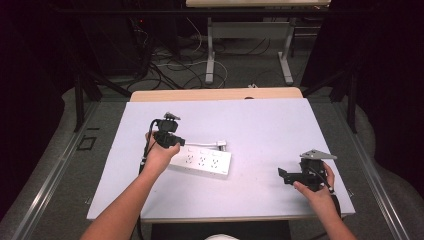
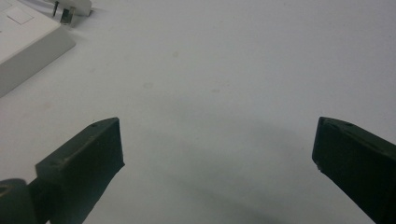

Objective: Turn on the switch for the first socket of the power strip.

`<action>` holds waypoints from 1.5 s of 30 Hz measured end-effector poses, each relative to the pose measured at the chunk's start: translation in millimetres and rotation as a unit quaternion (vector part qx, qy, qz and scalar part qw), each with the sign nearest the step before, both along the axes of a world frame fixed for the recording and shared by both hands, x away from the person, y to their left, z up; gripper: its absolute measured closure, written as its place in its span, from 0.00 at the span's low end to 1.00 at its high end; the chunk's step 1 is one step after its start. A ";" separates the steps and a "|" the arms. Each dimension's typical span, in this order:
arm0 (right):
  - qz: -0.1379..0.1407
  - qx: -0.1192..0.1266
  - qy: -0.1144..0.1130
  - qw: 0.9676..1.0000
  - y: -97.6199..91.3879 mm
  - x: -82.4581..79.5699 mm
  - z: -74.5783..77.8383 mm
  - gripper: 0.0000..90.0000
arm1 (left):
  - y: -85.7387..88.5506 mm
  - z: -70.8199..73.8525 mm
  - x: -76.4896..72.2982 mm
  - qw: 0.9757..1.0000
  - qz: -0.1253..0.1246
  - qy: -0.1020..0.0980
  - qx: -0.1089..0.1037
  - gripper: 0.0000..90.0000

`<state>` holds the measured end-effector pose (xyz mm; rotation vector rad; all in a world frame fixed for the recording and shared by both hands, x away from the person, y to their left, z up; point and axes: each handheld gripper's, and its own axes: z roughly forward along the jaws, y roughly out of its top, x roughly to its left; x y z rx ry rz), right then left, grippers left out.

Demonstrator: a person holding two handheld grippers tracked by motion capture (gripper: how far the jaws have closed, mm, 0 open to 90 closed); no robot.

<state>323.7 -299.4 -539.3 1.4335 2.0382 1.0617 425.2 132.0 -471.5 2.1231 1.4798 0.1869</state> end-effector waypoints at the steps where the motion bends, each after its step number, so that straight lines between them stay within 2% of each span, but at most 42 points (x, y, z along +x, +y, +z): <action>1: 0.000 0.001 0.000 1.000 -0.2 0.0 0.0 0.02 | -0.5 -0.9 0.7 1.000 0.002 0.004 -0.002 1.00; 10: -0.001 0.001 0.003 1.000 -0.5 0.2 -0.3 0.02 | -4.0 -10.2 5.6 1.000 0.000 0.015 -0.005 1.00; 15: -0.001 0.002 0.004 1.000 -0.5 0.1 -0.4 0.02 | -6.1 -14.2 8.2 1.000 -0.002 0.014 -0.004 1.00; 16: -0.001 0.003 0.004 1.000 -0.4 0.2 -0.5 0.02 | -7.7 -15.1 8.3 1.000 0.005 0.015 -0.008 1.00; 22: 0.002 0.001 0.002 1.000 -0.6 0.6 -0.9 0.03 | -10.7 -19.2 12.1 1.000 -0.001 0.020 -0.003 1.00; 45: 0.005 0.003 0.003 1.000 -0.7 1.2 -1.7 0.04 | -14.1 -34.6 21.4 0.999 0.012 0.032 -0.006 1.00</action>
